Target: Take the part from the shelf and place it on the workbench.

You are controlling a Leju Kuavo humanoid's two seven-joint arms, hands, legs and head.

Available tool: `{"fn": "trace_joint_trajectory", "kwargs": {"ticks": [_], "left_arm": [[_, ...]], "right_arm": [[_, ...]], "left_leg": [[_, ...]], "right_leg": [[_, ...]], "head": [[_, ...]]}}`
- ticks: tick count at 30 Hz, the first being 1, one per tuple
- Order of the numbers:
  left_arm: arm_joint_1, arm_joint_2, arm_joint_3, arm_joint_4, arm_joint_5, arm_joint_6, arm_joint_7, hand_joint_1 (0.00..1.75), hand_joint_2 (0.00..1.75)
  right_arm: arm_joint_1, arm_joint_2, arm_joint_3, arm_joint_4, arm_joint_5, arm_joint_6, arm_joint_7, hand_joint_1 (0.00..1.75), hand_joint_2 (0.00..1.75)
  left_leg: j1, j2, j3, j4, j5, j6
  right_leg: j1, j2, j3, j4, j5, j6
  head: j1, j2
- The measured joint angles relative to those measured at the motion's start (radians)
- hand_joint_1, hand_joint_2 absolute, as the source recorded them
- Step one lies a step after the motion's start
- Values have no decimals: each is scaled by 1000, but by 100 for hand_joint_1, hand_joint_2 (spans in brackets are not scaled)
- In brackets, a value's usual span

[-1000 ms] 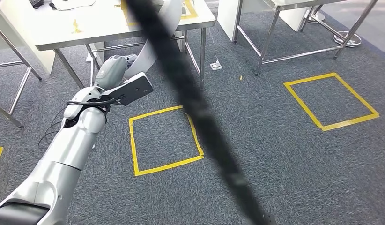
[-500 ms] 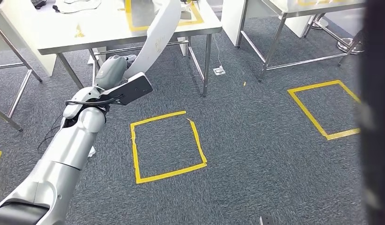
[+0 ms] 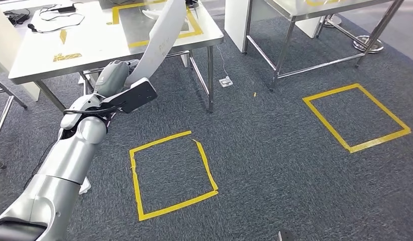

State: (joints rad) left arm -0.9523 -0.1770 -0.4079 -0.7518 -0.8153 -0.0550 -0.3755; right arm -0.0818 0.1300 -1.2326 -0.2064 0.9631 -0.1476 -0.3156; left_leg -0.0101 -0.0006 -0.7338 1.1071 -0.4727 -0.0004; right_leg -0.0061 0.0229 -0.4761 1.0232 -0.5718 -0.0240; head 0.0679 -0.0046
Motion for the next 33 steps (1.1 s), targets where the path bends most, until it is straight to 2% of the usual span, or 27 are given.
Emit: {"fn": "trace_joint_trajectory", "kwargs": {"ticks": [1, 2, 3, 4, 5, 7, 8, 10, 11, 12, 13, 14, 15, 16, 17, 18, 20, 22, 23, 25, 26, 27, 28, 29, 31, 32, 33], "left_arm": [[3, 2, 0, 2, 0, -1, 0, 175, 175], [5, 3, 1, 4, 0, -2, 0, 175, 175], [5, 3, 2, 3, 0, -3, 1, 175, 175], [2, 0, 3, -1, -1, -4, 2, 175, 175], [-3, -2, 4, -4, 0, -4, 2, 175, 175], [-11, -7, 5, -9, 0, -3, 1, 175, 175], [-10, -8, 5, -9, 0, -3, 1, 175, 175], [-4, -8, 5, -7, 0, -3, 1, 175, 175], [-2, -8, 5, -6, 0, -4, 1, 175, 175], [-1, -8, 5, -5, 0, -4, 2, 175, 175], [0, -8, 5, -4, 0, -4, 2, 175, 175], [3, -8, 5, -1, 0, -4, 2, 175, 175], [7, -7, 5, 4, 0, -4, 2, 175, 175], [11, -7, 5, 7, 0, -5, 2, 175, 175], [14, -7, 5, 8, 0, -6, 3, 175, 175], [13, -9, 5, 7, 0, -6, 3, 175, 175], [-1, -15, 6, -5, 1, -6, 3, 175, 175], [-12, -17, 6, -11, 2, -6, 1, 175, 175], [-12, -16, 6, -11, 3, -6, 0, 175, 175], [-6, -14, 5, -8, 3, -6, 0, 175, 175], [-4, -12, 5, -7, 3, -7, 1, 175, 175], [-3, -10, 5, -5, 3, -7, 1, 175, 175], [-2, -6, 5, -2, 4, -7, 1, 175, 175], [1, -1, 5, 1, 4, -7, 1, 175, 175], [11, 9, 5, 12, 4, -8, 2, 175, 175], [17, 12, 5, 15, 3, -9, 3, 175, 175], [18, 13, 5, 15, 3, -9, 4, 175, 175]], "right_arm": [[-1, 1, 0, 0, 0, 0, 1, 0, 0], [-2, 2, 1, 0, 0, 0, 1, 0, 0], [-5, 2, 2, 0, 0, 1, 1, 0, 0], [-6, 0, 2, -1, 0, 0, 1, 0, 0], [-7, -1, 2, -1, 0, 0, 0, 0, 0], [-9, -2, 3, -2, 0, 0, 0, 0, 0], [-10, -2, 3, -2, 0, 0, -1, 0, 0], [-9, -2, 4, -2, 0, 0, -1, 0, 0], [-6, -2, 4, -2, 0, 0, 0, 0, 0], [-4, -2, 4, -2, 0, 0, 0, 0, 0], [-2, -2, 4, -2, 0, 0, 0, 0, 0], [2, -2, 4, -2, 0, 0, 1, 0, 0], [6, -2, 4, -2, 0, 0, 1, 0, 0], [9, -2, 4, -2, 0, 0, 2, 0, 0], [12, -2, 4, -2, 0, 0, 2, 0, 0], [11, -2, 4, -2, 0, 0, 3, 0, 0], [4, -1, 4, -2, 0, -1, 2, 0, 0], [-2, -2, 4, -2, 0, -1, 1, 0, 0], [-4, -2, 4, -2, 0, -1, 1, 0, 0], [-6, -3, 4, -2, 0, -1, 1, 0, 0], [-5, -3, 4, -2, 0, -1, 1, 0, 0], [-3, -2, 4, -2, 0, 0, 1, 0, 0], [0, -2, 4, -2, 0, 0, 2, 0, 0], [3, -1, 4, -2, 0, 0, 2, 0, 0], [5, 1, 4, -1, -1, 0, 2, 0, 0], [3, 2, 4, -1, -1, 0, 1, 0, 0], [2, 2, 4, -2, -2, 0, 1, 0, 0]], "left_leg": [[-6, -4, 3, -43, 71, 8], [-10, -9, 9, -70, 115, 15], [-12, -12, 18, -77, 115, 19], [-9, -14, 35, -81, 105, 23], [-5, -15, 53, -87, 95, 28], [0, -16, 97, -100, 71, 34], [1, -17, 121, -107, 54, 36], [2, -18, 175, -119, 16, 38], [3, -19, 204, -123, -5, 37], [4, -21, 233, -125, -27, 35], [5, -23, 262, -126, -50, 33], [5, -23, 287, -128, -75, 30], [4, -24, 314, -126, -101, 27], [3, -26, 337, -127, -128, 22], [2, -28, 361, -130, -149, 16], [1, -31, 380, -123, -156, 9], [2, -28, 361, -53, -120, -6], [3, -18, 269, 91, -72, -16], [4, -14, 214, 153, -78, -20], [8, -10, 114, 205, -155, -26], [10, -10, 73, 199, -198, -26], [10, -9, 41, 174, -222, -25], [10, -8, 16, 132, -210, -22], [9, -6, 0, 69, -140, -18], [5, 0, -15, -72, 70, -9], [2, 3, -10, -114, 145, -5], [3, 4, -1, -133, 170, -1]], "right_leg": [[0, 3, 15, -4, -18, 5], [1, 6, 32, -5, -30, 10], [2, 9, 45, -2, -30, 16], [3, 8, 43, 17, -20, 21], [4, 5, 25, 60, 7, 27], [4, -5, -62, 185, 50, 37], [3, -10, -115, 240, 44, 41], [-1, -14, -203, 283, -39, 48], [-2, -15, -232, 269, -84, 51], [-2, -16, -253, 237, -108, 51], [-3, -17, -267, 187, -91, 50], [-3, -18, -276, 122, -13, 48], [-1, -21, -281, 60, 93, 44], [1, -23, -280, 20, 182, 39], [4, -25, -275, 0, 242, 32], [6, -27, -267, 2, 249, 23], [5, -27, -232, 6, 214, 5], [1, -26, -183, -10, 183, -8], [-1, -24, -155, -20, 164, -11], [-4, -17, -92, -39, 127, -12], [-5, -12, -58, -49, 107, -10], [-6, -8, -25, -57, 86, -9], [-7, -5, 8, -63, 65, -7], [-7, -3, 40, -69, 42, -5], [-3, 3, 101, -75, -8, 2], [-1, 5, 133, -85, -39, 6], [3, 6, 160, -83, -51, 11]], "head": [[0, 0], [-2, 0], [-2, 0], [-2, 0], [-3, 0], [-1, 1], [1, 1], [0, 1], [0, 1], [0, 1], [1, 1], [1, 1], [1, 1], [0, 1], [-3, 1], [-5, 1], [-7, 1], [-9, 1], [-11, 1], [-11, 1], [-12, 1], [-12, 1], [-12, 1], [-12, 1], [-15, 1], [-17, 1], [-20, 1]]}}
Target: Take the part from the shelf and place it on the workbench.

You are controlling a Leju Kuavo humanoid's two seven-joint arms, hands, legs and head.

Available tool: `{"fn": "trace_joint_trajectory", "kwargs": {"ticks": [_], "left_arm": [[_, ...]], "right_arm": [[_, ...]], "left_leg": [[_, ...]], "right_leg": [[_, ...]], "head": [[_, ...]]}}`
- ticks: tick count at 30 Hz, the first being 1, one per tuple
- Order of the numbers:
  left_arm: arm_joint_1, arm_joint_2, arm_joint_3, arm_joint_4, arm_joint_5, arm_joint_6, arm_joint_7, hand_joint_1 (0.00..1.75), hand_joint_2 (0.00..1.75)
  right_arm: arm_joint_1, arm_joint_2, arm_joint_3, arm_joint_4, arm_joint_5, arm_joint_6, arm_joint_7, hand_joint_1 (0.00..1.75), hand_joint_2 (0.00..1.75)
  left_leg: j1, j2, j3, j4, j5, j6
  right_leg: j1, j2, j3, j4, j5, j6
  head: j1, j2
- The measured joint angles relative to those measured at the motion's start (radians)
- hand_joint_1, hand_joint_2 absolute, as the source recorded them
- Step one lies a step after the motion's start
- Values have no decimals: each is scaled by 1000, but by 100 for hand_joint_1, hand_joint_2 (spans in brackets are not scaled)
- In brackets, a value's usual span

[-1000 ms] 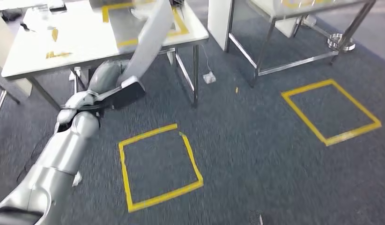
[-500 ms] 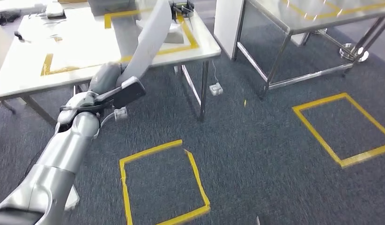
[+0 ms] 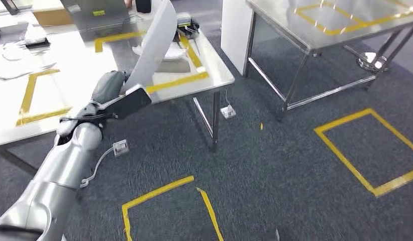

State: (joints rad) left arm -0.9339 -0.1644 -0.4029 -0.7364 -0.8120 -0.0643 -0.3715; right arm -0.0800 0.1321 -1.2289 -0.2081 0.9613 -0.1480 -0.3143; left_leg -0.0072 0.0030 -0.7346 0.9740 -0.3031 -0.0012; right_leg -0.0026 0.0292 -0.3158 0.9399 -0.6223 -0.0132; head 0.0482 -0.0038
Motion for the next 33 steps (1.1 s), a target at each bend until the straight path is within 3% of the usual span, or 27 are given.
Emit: {"fn": "trace_joint_trajectory", "kwargs": {"ticks": [2, 3, 4, 5, 7, 8, 9, 10, 11, 13, 14, 15, 17, 19, 22, 24, 25, 26, 28, 29, 30, 32, 33], "left_arm": [[-17, -6, 0, -7, 0, 0, 1, 175, 175], [-32, -12, 0, -10, 1, 0, 1, 175, 175], [-47, -18, 0, -11, 1, -1, 0, 175, 175], [-55, -23, 0, -12, 1, -1, 0, 175, 175], [-55, -25, 0, -9, 0, -2, 0, 175, 175], [-50, -26, 0, -6, -1, -2, 0, 175, 175], [-47, -26, 0, -3, -2, -2, 0, 175, 175], [-46, -28, 0, 0, -2, -2, 1, 175, 175], [-46, -30, 0, 1, -3, -2, 1, 175, 175], [-48, -35, -1, 8, -9, -2, 6, 175, 175], [-49, -37, -1, 13, -14, -2, 11, 175, 175], [-50, -38, -2, 19, -18, -2, 17, 175, 175], [-53, -38, -2, 28, -22, 2, 26, 175, 175], [-60, -33, -2, 40, -23, 10, 30, 175, 175], [-61, -22, 0, 66, -26, 19, 33, 175, 175], [-56, -8, 0, 90, -38, 28, 49, 175, 175], [-56, 0, 0, 106, -45, 35, 58, 175, 175], [-56, 11, 2, 123, -51, 42, 65, 175, 175], [-56, 35, 7, 162, -55, 58, 67, 175, 175], [-55, 45, 10, 179, -56, 65, 64, 175, 175], [-54, 53, 13, 193, -57, 70, 62, 175, 175], [-58, 62, 18, 207, -58, 76, 60, 175, 175], [-62, 66, 20, 211, -58, 79, 61, 175, 175]], "right_arm": [[-5, -4, 0, -1, -1, 0, 0, 0, 0], [-8, -6, 0, -2, -1, -1, 0, 0, 0], [-12, -8, 0, -2, -2, 0, 0, 0, 0], [-15, -9, 0, -2, -2, -1, 1, 0, 0], [-17, -8, 0, -2, -3, -1, 2, 0, 0], [-16, -8, 0, -2, -4, -2, 2, 0, 0], [-13, -8, 0, -2, -4, -2, 3, 0, 0], [-11, -8, 0, -2, -5, -3, 4, 0, 0], [-8, -8, 0, -2, -6, -4, 6, 0, 0], [-4, -12, 0, -2, -8, -6, 8, 0, 0], [-3, -15, 0, -2, -9, -6, 8, 0, 0], [-2, -17, 0, -3, -11, -7, 8, 0, 0], [-3, -16, 0, -2, -12, -8, 8, 0, 0], [-4, -14, -1, -2, -13, -8, 8, 0, 0], [-5, -13, -1, -2, -13, -8, 8, 0, 0], [-3, -12, -1, -2, -12, -8, 8, 0, 0], [-1, -11, -1, -2, -10, -7, 8, 0, 0], [0, -10, -1, -2, -9, -6, 8, 0, 0], [4, -9, 0, -2, -5, -3, 7, 0, 0], [4, -9, 0, -2, -4, -2, 6, 0, 0], [4, -9, 0, -2, -3, -2, 5, 0, 0], [0, -9, 0, -2, -2, -4, 3, 0, 0], [-1, -9, 0, -2, -1, -4, 2, 0, 0]], "left_leg": [[4, -7, 33, 8, -24, 8], [6, -11, 47, 11, -32, 15], [6, -14, 59, 16, -39, 22], [5, -15, 70, 21, -45, 30], [2, -17, 93, 27, -67, 41], [0, -18, 107, 28, -80, 42], [-2, -20, 120, 29, -92, 42], [-5, -22, 133, 30, -105, 43], [-7, -22, 144, 31, -116, 44], [-11, -26, 160, 33, -135, 42], [-11, -29, 164, 33, -144, 37], [-12, -32, 168, 39, -147, 32], [-14, -34, 172, 53, -154, 22], [-14, -28, 150, 103, -162, 10], [-4, -19, 35, 265, -207, -11], [5, -17, -29, 310, -246, -23], [9, -14, -40, 287, -247, -27], [13, -11, -40, 238, -223, -32], [17, 0, -25, 111, -95, -35], [16, 3, -19, 71, -40, -30], [14, 5, -16, 48, -5, -22], [14, 0, -6, 48, -20, 0], [17, -4, 5, 47, -31, 8]], "right_leg": [[4, -5, 19, 48, 15, 6], [4, -9, -1, 111, 38, 10], [2, -14, -38, 179, 41, 14], [0, -17, -84, 245, 22, 20], [-2, -20, -173, 323, -69, 29], [-2, -21, -206, 329, -119, 30], [-1, -21, -232, 314, -152, 28], [0, -22, -250, 277, -152, 22], [4, -24, -260, 223, -110, 9], [18, -21, -264, 117, 45, -22], [25, -17, -262, 84, 105, -32], [29, -12, -258, 66, 138, -36], [24, -8, -239, 51, 145, -32], [15, -11, -214, 45, 143, -32], [5, -13, -184, 44, 118, -32], [-4, -12, -158, 44, 93, -26], [-9, -10, -141, 44, 78, -21], [-13, -8, -122, 44, 62, -15], [-18, -5, -91, 45, 25, -2], [-17, -5, -80, 44, 8, 6], [-16, -6, -68, 42, -4, 14], [-16, -9, -56, 52, 1, 28], [-17, -11, -66, 84, 20, 33]], "head": [[-2, 0], [-1, 0], [2, 0], [5, 0], [10, 0], [10, 0], [11, 0], [11, 0], [12, 0], [11, 0], [12, 0], [12, 0], [14, 0], [10, 0], [3, 0], [3, 0], [3, 0], [3, 0], [-1, 0], [-3, 0], [-5, 0], [-6, 0], [-5, 0]]}}
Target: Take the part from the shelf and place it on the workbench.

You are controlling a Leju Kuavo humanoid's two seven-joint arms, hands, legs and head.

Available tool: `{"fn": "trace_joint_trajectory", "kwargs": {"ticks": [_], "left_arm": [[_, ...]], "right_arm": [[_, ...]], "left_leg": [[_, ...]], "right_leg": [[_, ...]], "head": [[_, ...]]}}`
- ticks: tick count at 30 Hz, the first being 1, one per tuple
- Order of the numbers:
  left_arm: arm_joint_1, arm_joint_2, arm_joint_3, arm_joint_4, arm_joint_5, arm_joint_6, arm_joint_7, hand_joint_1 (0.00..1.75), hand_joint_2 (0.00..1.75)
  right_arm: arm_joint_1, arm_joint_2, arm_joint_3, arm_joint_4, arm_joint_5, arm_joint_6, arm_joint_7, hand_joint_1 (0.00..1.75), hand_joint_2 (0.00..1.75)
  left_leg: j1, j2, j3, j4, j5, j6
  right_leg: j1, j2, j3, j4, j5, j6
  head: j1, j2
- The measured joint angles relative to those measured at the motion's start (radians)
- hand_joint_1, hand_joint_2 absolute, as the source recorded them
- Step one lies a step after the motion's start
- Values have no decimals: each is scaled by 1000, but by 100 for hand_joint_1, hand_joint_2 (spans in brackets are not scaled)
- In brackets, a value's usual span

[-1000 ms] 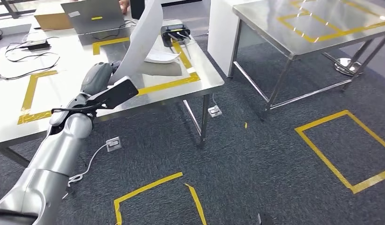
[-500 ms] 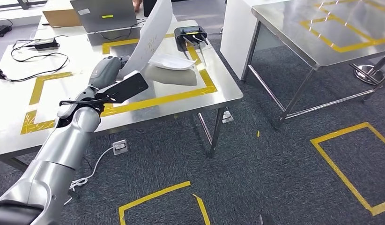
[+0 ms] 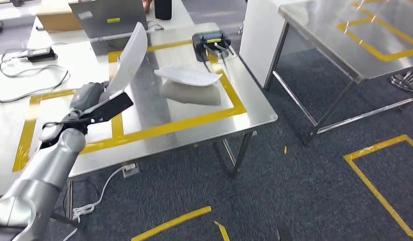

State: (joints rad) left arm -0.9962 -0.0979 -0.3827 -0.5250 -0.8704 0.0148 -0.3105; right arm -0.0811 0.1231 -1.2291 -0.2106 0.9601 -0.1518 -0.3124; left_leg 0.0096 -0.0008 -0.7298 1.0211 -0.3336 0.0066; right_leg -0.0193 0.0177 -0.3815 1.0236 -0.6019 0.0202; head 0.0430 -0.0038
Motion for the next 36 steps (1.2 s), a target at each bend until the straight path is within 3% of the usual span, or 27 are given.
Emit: {"fn": "trace_joint_trajectory", "kwargs": {"ticks": [2, 3, 5, 6, 7, 8, 9, 11, 12, 13, 15, 17, 20, 21, 22, 23, 25, 27, 29, 32, 36], "left_arm": [[-5, 8, 4, 12, 0, 6, 3, 175, 175], [-3, 14, 6, 22, -1, 10, 4, 175, 175], [2, 30, 9, 45, -6, 18, 5, 175, 175], [5, 39, 11, 55, -8, 21, 3, 175, 175], [5, 47, 14, 64, -10, 24, 1, 175, 175], [4, 55, 17, 72, -11, 27, -1, 175, 175], [4, 63, 20, 80, -13, 28, -2, 175, 175], [4, 76, 26, 100, -19, 32, -2, 175, 175], [5, 83, 29, 108, -23, 35, 0, 175, 175], [4, 88, 31, 115, -26, 37, 1, 175, 175], [-2, 99, 38, 120, -28, 40, 2, 175, 175], [-13, 112, 46, 127, -27, 40, 2, 175, 175], [-15, 129, 57, 141, -26, 40, 1, 175, 175], [-12, 134, 59, 145, -26, 40, 1, 175, 175], [-10, 139, 62, 150, -26, 40, 1, 175, 175], [-8, 143, 64, 153, -24, 39, -1, 175, 175], [-7, 151, 71, 159, -9, 35, -20, 175, 175], [-4, 158, 84, 163, 10, 27, -49, 175, 175], [0, 162, 95, 166, 18, 22, -69, 175, 175], [2, 167, 107, 170, 19, 20, -74, 175, 175], [5, 172, 123, 178, 10, 22, -62, 175, 175]], "right_arm": [[-4, 0, 0, 0, 1, 0, -1, 0, 0], [-6, 0, 0, 0, 2, 1, -1, 0, 0], [-7, 1, 0, 0, 3, 0, 0, 0, 0], [-5, 1, 0, 0, 3, 0, 2, 0, 0], [-2, 1, 0, 0, 3, -1, 3, 0, 0], [1, 1, 0, 0, 4, -1, 4, 0, 0], [4, 0, 0, 0, 4, -1, 5, 0, 0], [10, 0, 0, 0, 5, 0, 3, 0, 0], [12, 0, 0, 0, 5, 0, 2, 0, 0], [11, 0, 0, 0, 6, 0, 1, 0, 0], [6, 0, 0, 0, 7, 1, -2, 0, 0], [1, 0, 1, 0, 9, 1, -4, 0, 0], [-6, -1, 1, 0, 12, 2, -3, 0, 0], [-7, -1, 1, 0, 14, 2, -2, 0, 0], [-6, -1, 1, 0, 14, 2, -1, 0, 0], [-5, -1, 1, 0, 15, 2, 0, 0, 0], [-2, -1, 1, 0, 16, 2, 2, 0, 0], [-3, 0, 1, 0, 18, 2, 4, 0, 0], [-4, 0, 2, 0, 18, 1, 6, 0, 0], [-4, -1, 2, 0, 18, -1, 7, 0, 0], [-6, -1, 2, 0, 16, -4, 10, 0, 0]], "left_leg": [[5, -6, 32, -6, -22, 8], [5, -8, 50, -9, -35, 10], [4, -8, 86, -14, -64, 12], [4, -9, 106, -14, -80, 13], [4, -9, 124, -14, -95, 13], [3, -10, 143, -14, -111, 12], [2, -10, 162, -14, -126, 9], [-1, -14, 192, -10, -158, 0], [-3, -16, 203, -7, -171, -7], [-4, -19, 212, -3, -178, -14], [-3, -18, 221, 5, -187, -27], [-2, -13, 195, 60, -206, -35], [-1, -10, 84, 224, -273, -43], [-1, -10, 53, 251, -282, -45], [-1, -10, 36, 248, -270, -43], [-1, -10, 36, 210, -233, -40], [-5, -10, 60, 81, -126, -29], [-11, -11, 80, 0, -73, -19], [-12, -11, 87, -12, -71, -16], [-11, -16, 88, -13, -68, -17], [-13, -19, 87, -13, -74, -9]], "right_leg": [[0, -5, -73, 121, 30, 6], [0, -8, -123, 187, 20, 9], [2, -10, -215, 261, -66, 11], [3, -11, -248, 260, -112, 10], [4, -11, -269, 237, -134, 8], [5, -11, -283, 195, -116, 3], [6, -12, -289, 136, -50, -4], [15, -13, -295, 27, 124, -18], [18, -12, -294, -2, 183, -24], [21, -11, -292, -12, 204, -29], [19, -9, -273, -13, 199, -42], [17, -9, -250, -19, 189, -55], [18, -6, -226, -20, 167, -67], [19, -4, -218, -19, 157, -67], [20, -1, -207, -17, 147, -66], [21, 1, -195, -17, 137, -65], [23, 3, -172, -15, 118, -62], [24, 6, -164, -14, 104, -54], [25, 9, -165, -11, 97, -49], [28, 8, -164, -12, 98, -54], [28, 4, -154, -27, 90, -52]], "head": [[4, 0], [6, 0], [7, 0], [8, 0], [8, 0], [8, 0], [8, 0], [8, 0], [8, 0], [7, 0], [5, 0], [2, 0], [0, 0], [0, 0], [0, 0], [0, 0], [0, 0], [-1, 0], [-2, 0], [-1, 0], [-1, 0]]}}
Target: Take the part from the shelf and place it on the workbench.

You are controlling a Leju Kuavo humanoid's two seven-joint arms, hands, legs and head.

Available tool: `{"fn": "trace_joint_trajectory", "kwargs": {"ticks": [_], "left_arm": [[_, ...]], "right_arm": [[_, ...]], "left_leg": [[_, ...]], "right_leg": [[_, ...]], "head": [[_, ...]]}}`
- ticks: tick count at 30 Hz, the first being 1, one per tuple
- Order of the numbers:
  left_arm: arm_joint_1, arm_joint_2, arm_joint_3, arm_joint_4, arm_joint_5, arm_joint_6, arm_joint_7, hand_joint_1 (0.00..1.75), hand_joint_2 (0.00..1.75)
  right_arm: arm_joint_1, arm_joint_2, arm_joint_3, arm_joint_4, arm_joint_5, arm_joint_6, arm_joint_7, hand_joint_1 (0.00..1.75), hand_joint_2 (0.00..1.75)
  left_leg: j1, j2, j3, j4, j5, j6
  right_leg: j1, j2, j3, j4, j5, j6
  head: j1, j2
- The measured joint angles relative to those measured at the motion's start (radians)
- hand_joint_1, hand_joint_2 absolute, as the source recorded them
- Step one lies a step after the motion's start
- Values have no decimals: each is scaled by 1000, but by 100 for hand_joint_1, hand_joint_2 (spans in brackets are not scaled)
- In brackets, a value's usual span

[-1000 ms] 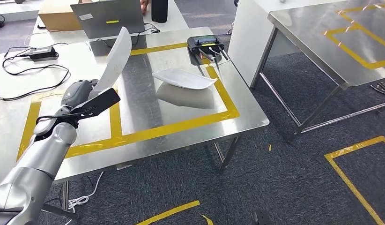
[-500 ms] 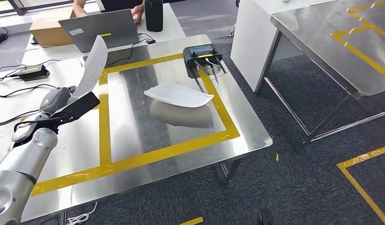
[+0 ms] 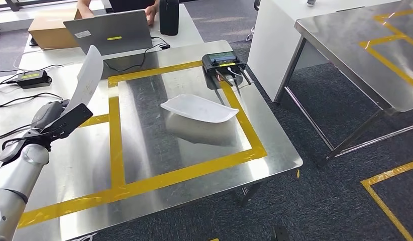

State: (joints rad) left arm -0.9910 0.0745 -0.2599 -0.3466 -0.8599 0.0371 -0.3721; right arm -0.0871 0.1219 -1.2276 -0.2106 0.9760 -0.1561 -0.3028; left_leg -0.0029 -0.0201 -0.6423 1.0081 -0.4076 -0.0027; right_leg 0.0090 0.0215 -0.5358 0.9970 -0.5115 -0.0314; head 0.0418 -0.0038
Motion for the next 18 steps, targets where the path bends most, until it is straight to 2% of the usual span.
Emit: {"fn": "trace_joint_trajectory", "kwargs": {"ticks": [5, 9, 13, 17, 18], "left_arm": [[8, 7, 11, 12, -2, 0, 9, 175, 175], [9, 10, 15, 16, -2, 0, 10, 0, 175], [9, 12, 21, 18, -2, 4, 30, 0, 0], [10, 13, 27, 18, -23, 22, 63, 0, 0], [11, 11, 27, 18, -31, 24, 66, 0, 44]], "right_arm": [[1, 0, 0, 0, -1, -6, 3, 0, 0], [1, 0, 0, 0, -1, -9, 3, 0, 0], [1, 0, 0, 0, -1, -9, 4, 0, 0], [1, 0, 0, 0, -1, -9, 6, 0, 0], [1, 0, 0, 0, -1, -8, 5, 0, 0]], "left_leg": [[-1, 0, 0, 1, -1, 3], [0, 0, 1, 2, 2, 5], [1, 1, 2, 2, 3, 4], [1, 1, 4, 2, 4, 3], [1, 1, 4, 2, 5, 2]], "right_leg": [[0, -1, 2, -3, 0, 7], [-1, -1, 2, -3, 3, 11], [-1, -1, 2, -1, 4, 12], [-2, -1, 2, 0, 4, 12], [-2, -1, 2, 1, 4, 12]], "head": [[0, 0], [0, 0], [0, 0], [0, 0], [0, 0]]}}
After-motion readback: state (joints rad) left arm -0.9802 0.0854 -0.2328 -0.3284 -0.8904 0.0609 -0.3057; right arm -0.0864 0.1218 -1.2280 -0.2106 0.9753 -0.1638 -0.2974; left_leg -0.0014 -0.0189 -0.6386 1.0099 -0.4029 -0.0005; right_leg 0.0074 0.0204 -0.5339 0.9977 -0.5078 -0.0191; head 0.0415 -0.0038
